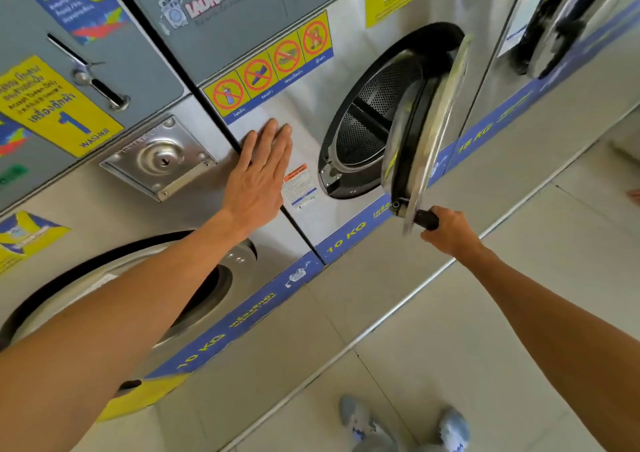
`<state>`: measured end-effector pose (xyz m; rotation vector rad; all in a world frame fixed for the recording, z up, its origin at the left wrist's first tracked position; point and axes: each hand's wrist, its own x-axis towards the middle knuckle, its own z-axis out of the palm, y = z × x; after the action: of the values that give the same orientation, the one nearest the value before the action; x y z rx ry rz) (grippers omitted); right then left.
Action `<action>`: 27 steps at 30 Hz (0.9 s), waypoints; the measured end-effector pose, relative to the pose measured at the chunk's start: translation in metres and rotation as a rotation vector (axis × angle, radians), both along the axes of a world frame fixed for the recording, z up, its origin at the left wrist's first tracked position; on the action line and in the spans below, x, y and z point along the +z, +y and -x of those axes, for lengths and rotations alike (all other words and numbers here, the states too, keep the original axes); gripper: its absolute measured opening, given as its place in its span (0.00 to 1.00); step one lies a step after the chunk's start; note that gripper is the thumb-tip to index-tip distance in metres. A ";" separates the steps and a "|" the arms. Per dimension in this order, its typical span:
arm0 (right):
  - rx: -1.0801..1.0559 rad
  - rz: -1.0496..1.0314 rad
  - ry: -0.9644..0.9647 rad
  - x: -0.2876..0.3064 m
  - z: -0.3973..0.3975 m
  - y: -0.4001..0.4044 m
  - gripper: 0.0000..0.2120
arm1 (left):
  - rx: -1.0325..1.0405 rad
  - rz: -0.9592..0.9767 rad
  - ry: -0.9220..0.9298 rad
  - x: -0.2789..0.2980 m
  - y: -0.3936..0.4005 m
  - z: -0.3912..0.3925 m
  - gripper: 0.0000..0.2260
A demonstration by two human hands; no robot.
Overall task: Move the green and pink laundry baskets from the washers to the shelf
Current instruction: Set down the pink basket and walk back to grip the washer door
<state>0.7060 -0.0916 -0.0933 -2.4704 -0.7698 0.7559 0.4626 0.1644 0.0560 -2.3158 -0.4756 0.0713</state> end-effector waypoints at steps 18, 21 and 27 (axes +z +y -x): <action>0.111 0.017 -0.016 0.017 -0.094 -0.109 0.12 | 0.341 0.199 0.038 0.029 -0.052 -0.030 0.43; 0.143 0.012 0.000 0.017 -0.101 -0.114 0.14 | 0.392 0.286 -0.007 0.030 -0.063 -0.030 0.42; 0.083 -0.003 0.132 0.025 -0.097 -0.149 0.33 | 0.467 0.435 -0.103 0.042 -0.092 -0.021 0.41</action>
<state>0.8032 -0.2409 -0.0688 -2.3707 -0.8275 0.9364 0.4837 0.0726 0.0980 -2.5833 -1.1424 0.3072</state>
